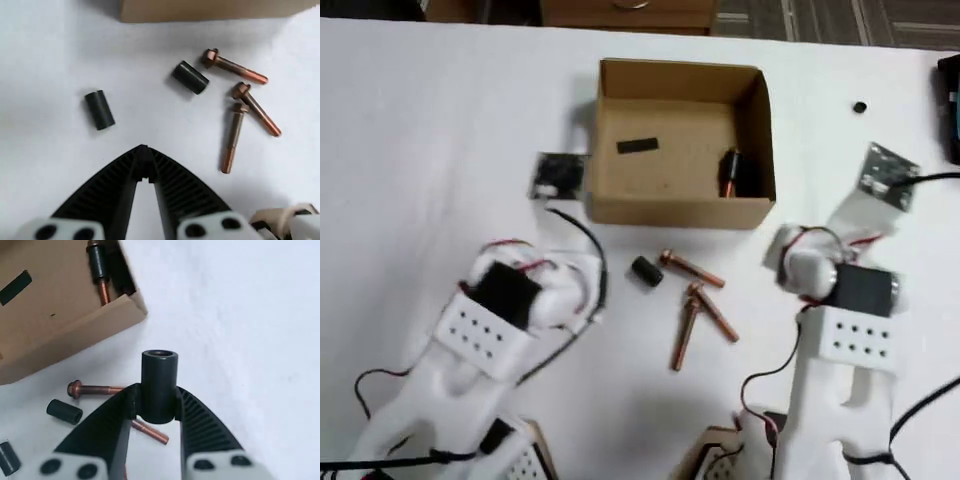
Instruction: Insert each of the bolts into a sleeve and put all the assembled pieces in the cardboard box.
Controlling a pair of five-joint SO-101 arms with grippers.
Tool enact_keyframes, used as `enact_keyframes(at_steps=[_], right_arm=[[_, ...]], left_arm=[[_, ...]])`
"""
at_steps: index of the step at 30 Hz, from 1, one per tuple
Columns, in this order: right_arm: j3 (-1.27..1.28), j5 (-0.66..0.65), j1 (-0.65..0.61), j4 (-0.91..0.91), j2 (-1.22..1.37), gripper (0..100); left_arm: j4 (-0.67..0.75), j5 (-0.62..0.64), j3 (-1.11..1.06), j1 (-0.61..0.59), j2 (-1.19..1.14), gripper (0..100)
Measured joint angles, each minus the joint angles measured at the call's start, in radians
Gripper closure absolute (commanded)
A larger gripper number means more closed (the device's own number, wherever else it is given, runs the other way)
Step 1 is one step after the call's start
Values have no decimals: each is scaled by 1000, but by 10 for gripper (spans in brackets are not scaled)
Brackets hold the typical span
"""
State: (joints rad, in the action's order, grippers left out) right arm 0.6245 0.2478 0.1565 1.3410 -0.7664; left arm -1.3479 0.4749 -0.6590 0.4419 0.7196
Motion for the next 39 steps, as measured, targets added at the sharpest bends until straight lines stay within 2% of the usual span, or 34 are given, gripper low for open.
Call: enact_keyframes(at_steps=[7,16,21,24,29,39], right_arm=[[0,-38,158,9,-54,978],[0,-54,290,29,-58,978],[0,-155,371,29,-58,978],[0,-173,414,29,-58,978],[0,-176,428,29,-58,978],[0,-176,428,29,-58,978]], left_arm=[[-48,0,78,152,-115,980],[-130,0,442,227,-486,980],[-135,58,473,325,-578,980],[-132,91,474,365,-629,980],[-54,98,416,397,-690,980],[245,98,218,397,-698,962]])
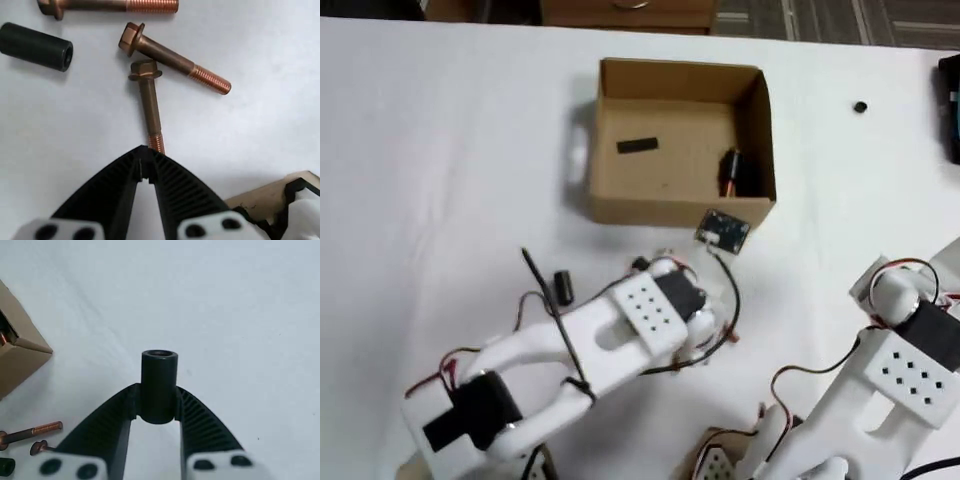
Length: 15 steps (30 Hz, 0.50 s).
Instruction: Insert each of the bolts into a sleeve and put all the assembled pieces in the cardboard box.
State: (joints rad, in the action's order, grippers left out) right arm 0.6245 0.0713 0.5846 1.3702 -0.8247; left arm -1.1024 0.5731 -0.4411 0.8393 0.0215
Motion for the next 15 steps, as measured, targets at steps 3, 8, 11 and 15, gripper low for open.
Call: enact_keyframes(at_steps=[3,8,11,15], right_arm=[[0,0,0,0,0,978],[0,0,0,0,0,978],[0,0,0,0,0,978],[0,0,0,0,0,978]], left_arm=[[29,-25,-12,0,0,902],[48,-38,-12,-26,0,891],[68,-43,-15,-54,-3,891],[91,-64,-23,-58,-11,891]])
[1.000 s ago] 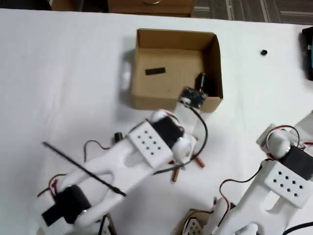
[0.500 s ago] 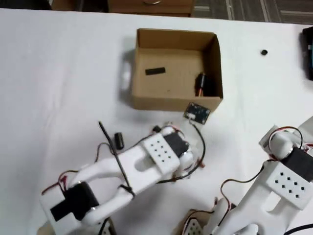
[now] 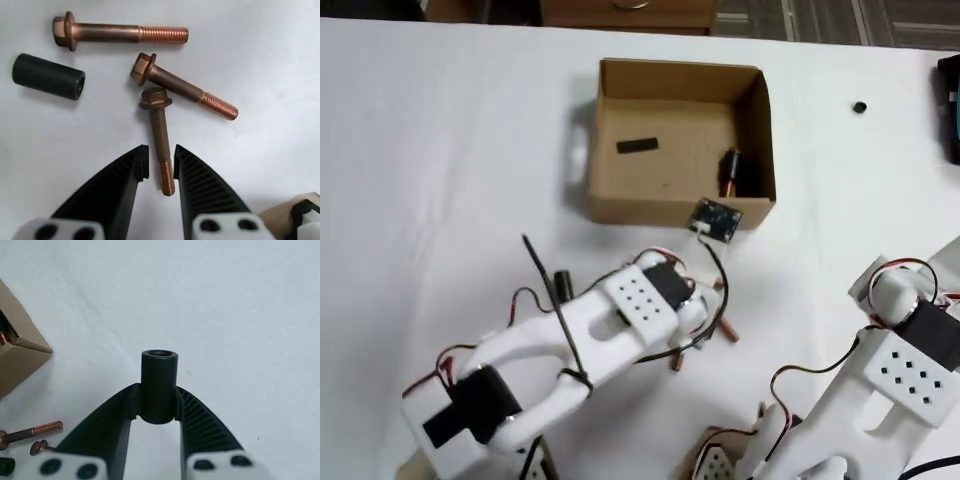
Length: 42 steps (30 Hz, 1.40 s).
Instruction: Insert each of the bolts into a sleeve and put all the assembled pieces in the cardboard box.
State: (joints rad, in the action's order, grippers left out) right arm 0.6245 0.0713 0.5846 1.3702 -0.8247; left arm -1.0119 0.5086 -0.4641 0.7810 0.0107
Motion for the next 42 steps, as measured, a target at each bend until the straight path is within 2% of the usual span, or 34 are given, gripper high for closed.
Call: enact_keyframes(at_steps=[32,36,42], right_arm=[[0,0,0,0,0,978],[0,0,0,0,0,978],[0,0,0,0,0,978]], left_arm=[[0,0,123,0,-278,892],[0,0,124,0,-282,989],[8,5,130,3,-285,979]])
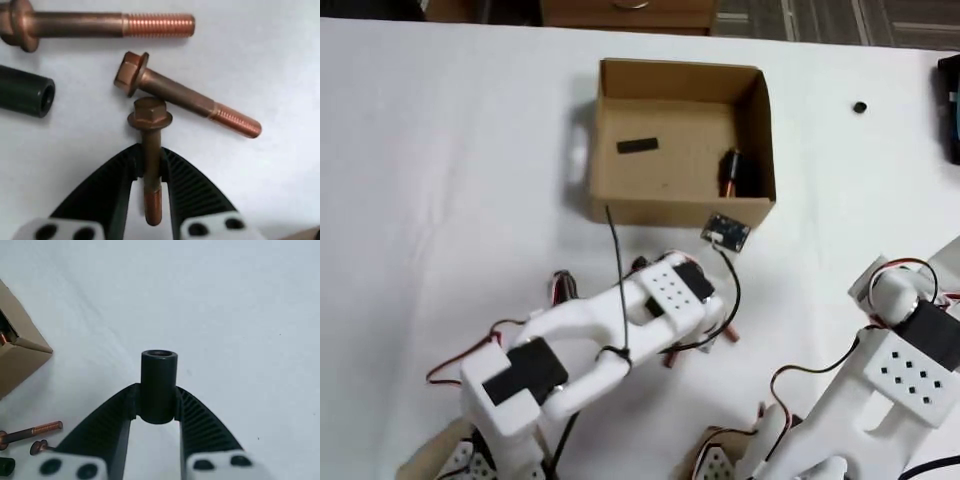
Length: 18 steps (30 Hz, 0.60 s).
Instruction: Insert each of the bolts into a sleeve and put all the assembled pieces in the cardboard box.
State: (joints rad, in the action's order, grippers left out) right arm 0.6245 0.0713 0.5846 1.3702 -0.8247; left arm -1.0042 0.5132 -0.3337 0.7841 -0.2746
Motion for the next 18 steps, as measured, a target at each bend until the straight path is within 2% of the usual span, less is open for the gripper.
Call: enact_keyframes(at_steps=[4,7,11,18], right_arm=[[0,0,0,0,0,978],[0,0,-31,0,0,978],[0,0,-118,0,0,978],[0,0,-328,0,-11,978]], left_arm=[[-18,-2,20,0,-2,979],[-97,-5,71,-9,2,979],[-222,-5,193,-38,74,979],[-456,-12,433,-206,255,980]])
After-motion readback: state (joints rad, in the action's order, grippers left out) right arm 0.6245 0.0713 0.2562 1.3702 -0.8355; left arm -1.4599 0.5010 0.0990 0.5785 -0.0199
